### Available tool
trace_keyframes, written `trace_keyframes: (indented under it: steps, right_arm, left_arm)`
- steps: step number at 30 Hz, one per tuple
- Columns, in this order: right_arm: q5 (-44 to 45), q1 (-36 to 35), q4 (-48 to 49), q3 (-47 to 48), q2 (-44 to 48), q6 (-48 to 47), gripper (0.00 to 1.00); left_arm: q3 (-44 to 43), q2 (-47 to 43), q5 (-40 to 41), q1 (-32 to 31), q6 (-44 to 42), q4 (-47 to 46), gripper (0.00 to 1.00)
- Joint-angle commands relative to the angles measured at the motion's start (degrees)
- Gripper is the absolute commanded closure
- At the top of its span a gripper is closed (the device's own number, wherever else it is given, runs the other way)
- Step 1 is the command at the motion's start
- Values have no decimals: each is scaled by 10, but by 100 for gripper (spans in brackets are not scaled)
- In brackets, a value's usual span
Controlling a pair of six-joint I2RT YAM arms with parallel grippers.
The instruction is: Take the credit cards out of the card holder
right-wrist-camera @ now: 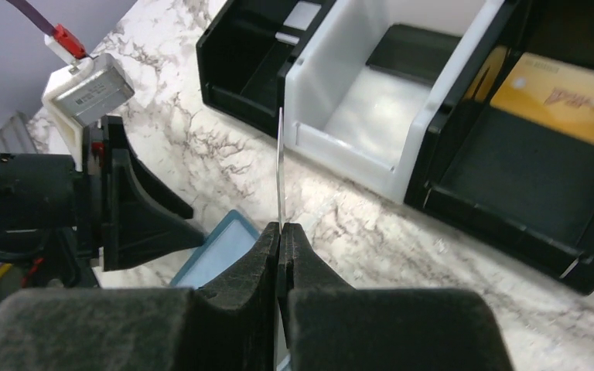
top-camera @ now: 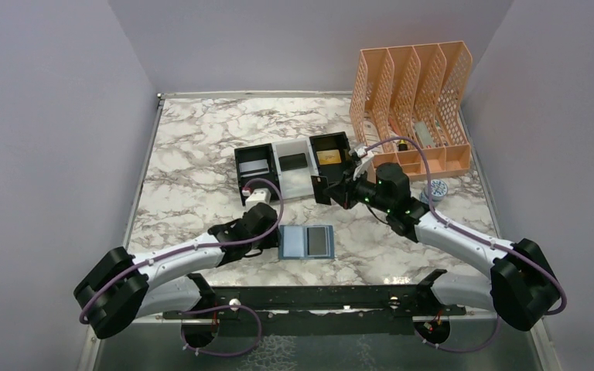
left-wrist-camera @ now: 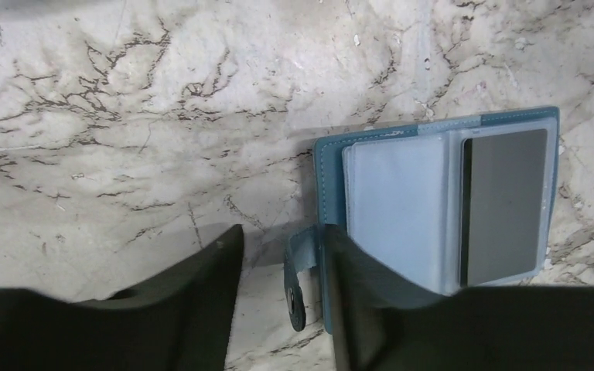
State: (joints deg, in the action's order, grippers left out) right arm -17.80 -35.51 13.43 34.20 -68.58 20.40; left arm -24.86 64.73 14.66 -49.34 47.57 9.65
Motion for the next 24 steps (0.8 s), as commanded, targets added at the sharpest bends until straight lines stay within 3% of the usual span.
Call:
trace_keyframes:
  steps: [1,4,10,24]
  right_arm:
    - [1,-2,57,19,2,-110,99]
    - [-1,-2,58,31,-4,-146,99]
    - [-6,-2,79,50,-32,-176,99]
    - [-23,-2,60,100,-53,-267,99]
  left_arm:
    - [5,-44,0,8,-14,9,45]
    - [2,-75,-4,13,-22,36,35]
    - [-33,-104,8,37,-51,99,2]
    - [-163,-73,0,171,-118,186,1]
